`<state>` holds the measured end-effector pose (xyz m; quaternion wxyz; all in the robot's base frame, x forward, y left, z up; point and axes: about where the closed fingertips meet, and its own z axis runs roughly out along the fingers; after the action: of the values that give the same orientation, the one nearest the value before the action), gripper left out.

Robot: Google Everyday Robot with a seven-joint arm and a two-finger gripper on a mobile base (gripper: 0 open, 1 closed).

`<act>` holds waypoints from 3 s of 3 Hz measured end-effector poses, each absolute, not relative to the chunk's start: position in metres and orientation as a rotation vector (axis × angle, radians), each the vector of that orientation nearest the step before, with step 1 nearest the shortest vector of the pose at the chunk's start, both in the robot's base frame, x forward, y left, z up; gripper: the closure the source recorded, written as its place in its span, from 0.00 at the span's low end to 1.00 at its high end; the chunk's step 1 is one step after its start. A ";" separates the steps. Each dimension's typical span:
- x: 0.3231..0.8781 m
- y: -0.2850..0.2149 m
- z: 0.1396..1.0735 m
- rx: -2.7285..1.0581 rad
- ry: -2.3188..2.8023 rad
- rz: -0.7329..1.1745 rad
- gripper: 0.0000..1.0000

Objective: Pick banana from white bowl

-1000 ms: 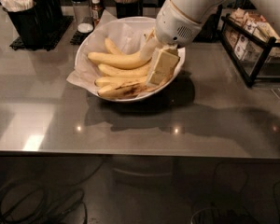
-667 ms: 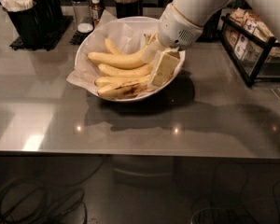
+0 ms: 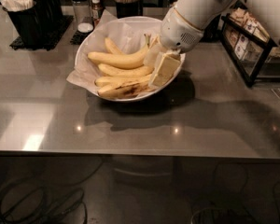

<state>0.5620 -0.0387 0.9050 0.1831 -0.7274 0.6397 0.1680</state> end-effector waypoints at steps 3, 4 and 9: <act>0.560 -0.040 0.889 -2.072 1.817 0.525 0.86; 0.555 -0.042 0.883 -2.082 1.837 0.526 1.00; 0.488 -0.048 0.976 -1.935 1.703 0.272 1.00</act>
Offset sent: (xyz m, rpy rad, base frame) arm -0.0093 -0.0082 -0.0252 -0.0167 0.0902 0.0269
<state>0.4880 -0.0476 0.9763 0.2713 -0.7184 0.6325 0.1011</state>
